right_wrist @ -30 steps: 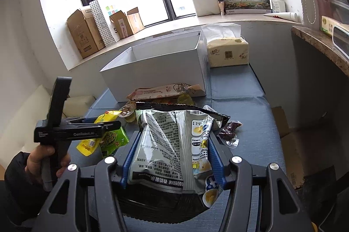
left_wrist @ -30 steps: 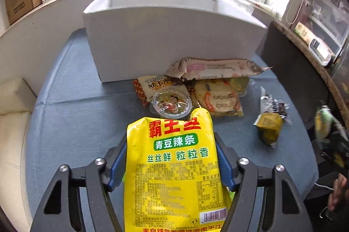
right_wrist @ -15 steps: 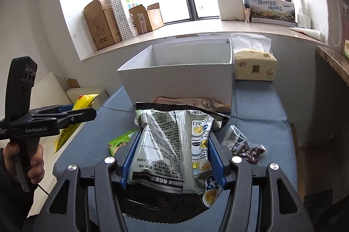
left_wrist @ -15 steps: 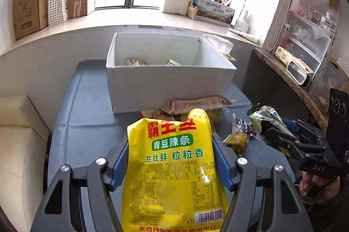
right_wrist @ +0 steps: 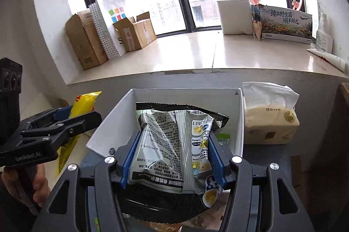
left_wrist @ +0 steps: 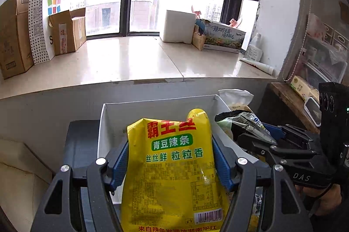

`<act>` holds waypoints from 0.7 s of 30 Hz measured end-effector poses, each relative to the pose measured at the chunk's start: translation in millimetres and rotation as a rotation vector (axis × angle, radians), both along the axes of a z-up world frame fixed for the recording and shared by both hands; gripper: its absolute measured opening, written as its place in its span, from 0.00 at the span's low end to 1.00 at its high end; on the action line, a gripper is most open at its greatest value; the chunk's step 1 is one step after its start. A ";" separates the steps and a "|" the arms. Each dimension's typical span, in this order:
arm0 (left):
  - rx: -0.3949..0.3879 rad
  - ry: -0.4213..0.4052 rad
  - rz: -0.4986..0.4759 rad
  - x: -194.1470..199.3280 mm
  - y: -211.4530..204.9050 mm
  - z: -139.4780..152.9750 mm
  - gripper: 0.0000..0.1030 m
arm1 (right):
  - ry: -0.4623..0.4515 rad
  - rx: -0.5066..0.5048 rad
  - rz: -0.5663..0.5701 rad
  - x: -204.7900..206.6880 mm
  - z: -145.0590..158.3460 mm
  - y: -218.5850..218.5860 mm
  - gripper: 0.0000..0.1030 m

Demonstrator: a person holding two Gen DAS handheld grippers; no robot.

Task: Organize snacks
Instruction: 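Drop the silver bag into the box with right tool while left tool drops yellow bag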

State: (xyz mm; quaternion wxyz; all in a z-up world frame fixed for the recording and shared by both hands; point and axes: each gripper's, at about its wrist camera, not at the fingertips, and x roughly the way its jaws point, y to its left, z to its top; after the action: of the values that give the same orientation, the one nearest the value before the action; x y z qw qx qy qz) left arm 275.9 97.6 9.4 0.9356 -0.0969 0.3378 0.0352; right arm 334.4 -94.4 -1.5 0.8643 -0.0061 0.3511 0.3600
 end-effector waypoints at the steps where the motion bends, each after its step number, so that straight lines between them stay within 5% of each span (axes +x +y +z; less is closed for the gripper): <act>1: -0.017 0.010 -0.001 10.2 5.3 -2.5 0.70 | 0.010 -0.015 -0.016 11.1 -1.9 4.3 0.61; 5: 0.000 0.042 0.027 35.2 20.1 -21.1 0.72 | 0.051 -0.019 -0.030 42.1 -9.1 12.4 0.67; 6: 0.009 0.065 0.042 40.1 23.4 -28.4 0.79 | 0.060 -0.027 -0.033 47.3 -11.5 13.0 0.73; 7: 0.018 0.079 0.060 42.7 26.6 -34.9 0.91 | 0.074 -0.034 -0.037 52.1 -14.5 12.8 0.92; 8: 0.018 0.084 0.063 42.4 29.6 -40.3 0.97 | 0.094 -0.034 -0.048 56.3 -18.1 11.6 1.00; 21: 0.008 0.046 0.056 22.6 36.0 -35.6 1.00 | 0.054 -0.009 -0.105 50.8 -22.8 -5.6 1.00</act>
State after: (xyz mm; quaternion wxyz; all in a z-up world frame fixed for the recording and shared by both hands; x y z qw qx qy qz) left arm 298.4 133.6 -26.2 0.9266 -0.1017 0.3563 0.0648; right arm 385.2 -100.0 -24.3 0.8721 0.0182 0.3760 0.3127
